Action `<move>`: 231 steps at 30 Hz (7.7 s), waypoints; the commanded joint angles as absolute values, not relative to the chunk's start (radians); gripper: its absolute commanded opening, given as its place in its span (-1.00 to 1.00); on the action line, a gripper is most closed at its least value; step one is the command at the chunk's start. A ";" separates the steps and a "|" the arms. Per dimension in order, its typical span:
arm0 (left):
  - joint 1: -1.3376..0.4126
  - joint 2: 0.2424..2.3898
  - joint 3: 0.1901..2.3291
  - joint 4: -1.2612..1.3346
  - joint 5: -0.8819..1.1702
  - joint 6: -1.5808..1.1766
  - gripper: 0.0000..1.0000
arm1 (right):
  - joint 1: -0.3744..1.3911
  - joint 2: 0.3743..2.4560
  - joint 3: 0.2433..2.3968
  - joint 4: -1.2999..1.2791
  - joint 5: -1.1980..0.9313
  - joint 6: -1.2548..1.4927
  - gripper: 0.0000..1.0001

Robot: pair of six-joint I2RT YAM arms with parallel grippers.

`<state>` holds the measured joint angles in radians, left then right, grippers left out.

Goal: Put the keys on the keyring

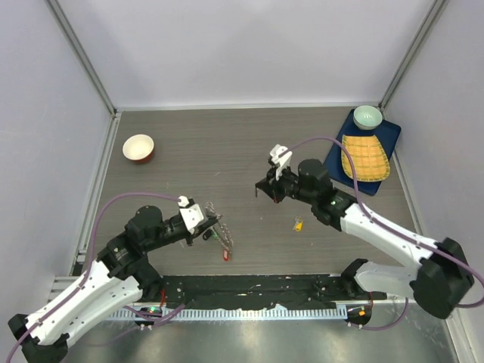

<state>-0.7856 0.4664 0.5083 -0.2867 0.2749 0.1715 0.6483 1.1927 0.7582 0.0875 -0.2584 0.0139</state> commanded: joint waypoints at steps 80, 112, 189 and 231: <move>-0.782 0.735 0.634 -0.126 0.657 0.322 -1.00 | 0.996 0.966 0.673 0.138 -0.494 -0.454 -0.99; -0.784 0.730 0.629 -0.118 0.644 0.316 -1.00 | 0.999 0.939 0.666 0.106 -0.494 -0.462 -0.99; -0.781 0.744 0.632 -0.104 0.687 0.304 -1.00 | 0.999 0.948 0.661 0.135 -0.491 -0.446 -0.99; -0.781 0.766 0.649 -0.135 0.627 0.276 -1.00 | 1.000 1.008 0.733 0.130 -0.466 -0.348 -0.86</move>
<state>-0.7784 0.7921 0.6056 -0.2138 0.6296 0.2733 0.9932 1.0340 0.6697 0.0727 -0.4889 -0.3820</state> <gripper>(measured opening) 0.013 0.041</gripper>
